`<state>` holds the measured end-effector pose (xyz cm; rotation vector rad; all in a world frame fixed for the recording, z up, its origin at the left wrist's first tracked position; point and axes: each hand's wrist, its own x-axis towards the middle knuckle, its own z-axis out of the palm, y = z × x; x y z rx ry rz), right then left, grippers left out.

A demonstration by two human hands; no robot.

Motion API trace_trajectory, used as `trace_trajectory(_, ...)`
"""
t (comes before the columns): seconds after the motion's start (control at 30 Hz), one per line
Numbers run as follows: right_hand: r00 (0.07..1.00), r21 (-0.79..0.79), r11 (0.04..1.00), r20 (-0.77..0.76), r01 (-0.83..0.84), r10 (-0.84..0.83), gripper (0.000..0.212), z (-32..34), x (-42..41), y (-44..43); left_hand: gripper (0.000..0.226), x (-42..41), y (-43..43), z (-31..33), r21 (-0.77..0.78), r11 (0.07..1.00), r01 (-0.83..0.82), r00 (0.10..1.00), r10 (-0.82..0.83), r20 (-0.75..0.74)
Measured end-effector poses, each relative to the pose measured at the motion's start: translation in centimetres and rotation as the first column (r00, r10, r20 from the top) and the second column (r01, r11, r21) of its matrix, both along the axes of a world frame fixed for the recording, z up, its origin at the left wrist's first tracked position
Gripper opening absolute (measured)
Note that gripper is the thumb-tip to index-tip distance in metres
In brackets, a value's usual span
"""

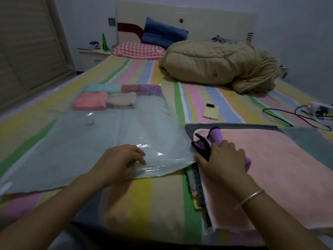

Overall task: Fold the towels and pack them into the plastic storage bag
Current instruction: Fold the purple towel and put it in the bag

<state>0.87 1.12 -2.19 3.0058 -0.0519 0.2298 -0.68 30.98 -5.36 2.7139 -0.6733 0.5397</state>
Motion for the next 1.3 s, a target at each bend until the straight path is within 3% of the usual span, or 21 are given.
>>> trace_trajectory(0.07,1.0,-0.028,0.999,0.012,-0.017,0.017,0.062,-0.5,0.0,-0.4,0.035,0.1,0.1,-0.1,0.02,1.0,0.004,1.0,-0.004,0.0)
trace_trajectory(0.2,1.0,0.077,0.997,0.013,-0.027,0.026,0.049,0.2,0.3,-2.2,0.032,-0.1,0.5,0.0,0.052,0.998,-0.034,0.999,0.034,-0.013)
trace_trajectory(0.37,0.995,0.005,0.998,-0.081,-0.055,0.055,0.045,0.9,0.0,-2.1,0.039,-0.6,1.4,0.6,-0.009,0.998,-0.06,0.996,0.059,-0.061)
trace_trajectory(0.43,0.999,-0.01,0.999,-0.002,-0.045,0.045,0.038,1.6,-0.2,-1.6,0.043,-0.6,1.8,0.6,-0.07,0.995,-0.07,0.994,0.063,-0.091)
trace_trajectory(0.5,0.976,0.115,0.99,0.211,-0.084,0.058,0.033,2.9,-1.0,-0.9,0.046,-0.4,1.9,0.9,-0.147,0.987,-0.07,0.991,0.052,-0.125)
trace_trajectory(0.57,0.858,0.287,0.901,0.49,-0.326,0.154,0.036,4.4,-2.7,0.8,0.047,-0.5,1.7,1.8,-0.262,0.964,-0.047,0.985,0.001,-0.172)
trace_trajectory(0.63,0.682,0.335,0.688,0.659,-0.644,0.317,0.044,6.1,-5.0,3.7,0.043,-0.6,1.6,2.8,-0.357,0.933,-0.039,0.964,-0.059,-0.258)
trace_trajectory(0.7,0.517,0.241,0.509,0.684,-0.826,0.515,0.043,6.5,-6.8,7.0,0.028,-0.1,2.2,2.8,-0.4,0.91,-0.111,0.929,-0.048,-0.368)
trace_trajectory(0.77,0.417,0.125,0.438,0.612,-0.89,0.673,0.036,5.5,-7.1,9.6,0.011,0.0,3.1,2.7,-0.355,0.915,-0.19,0.906,0.024,-0.422)
trace_trajectory(0.8,0.421,0.097,0.446,0.552,-0.89,0.72,0.035,4.7,-6.7,10.4,0.017,0.0,3.5,2.8,-0.336,0.924,-0.185,0.913,0.035,-0.406)
trace_trajectory(0.87,0.552,0.103,0.557,0.372,-0.824,0.747,0.039,3.1,-5.6,10.9,0.032,-0.5,3.9,3.1,-0.376,0.913,-0.158,0.911,-0.012,-0.413)
trace_trajectory(0.93,0.687,0.073,0.688,0.194,-0.722,0.7,0.043,1.5,-4.4,10.6,0.05,-0.8,4.0,3.7,-0.502,0.852,-0.149,0.877,-0.121,-0.465)
trace_trajectory(1.03,0.797,0.049,0.795,0.013,-0.604,0.604,0.04,1.0,-4.1,10.1,0.059,-1.0,5.0,4.3,-0.54,0.83,-0.141,0.872,-0.154,-0.464)
trace_trajectory(1.13,0.804,0.171,0.8,-0.064,-0.575,0.591,0.023,2.1,-5.2,10.8,0.056,-1.1,4.1,5.0,-0.455,0.887,-0.075,0.91,-0.125,-0.395)
trace_trajectory(1.23,0.787,0.194,0.798,-0.147,-0.571,0.599,0.031,3.9,-6.3,13.1,0.05,-1.1,2.8,5.6,-0.296,0.955,0.004,0.955,-0.092,-0.282)
trace_trajectory(1.3,0.808,0.216,0.808,-0.115,-0.548,0.578,0.02,4.4,-5.7,14.9,0.046,-1.2,2.3,6.3,-0.193,0.981,0.008,0.972,-0.053,-0.227)
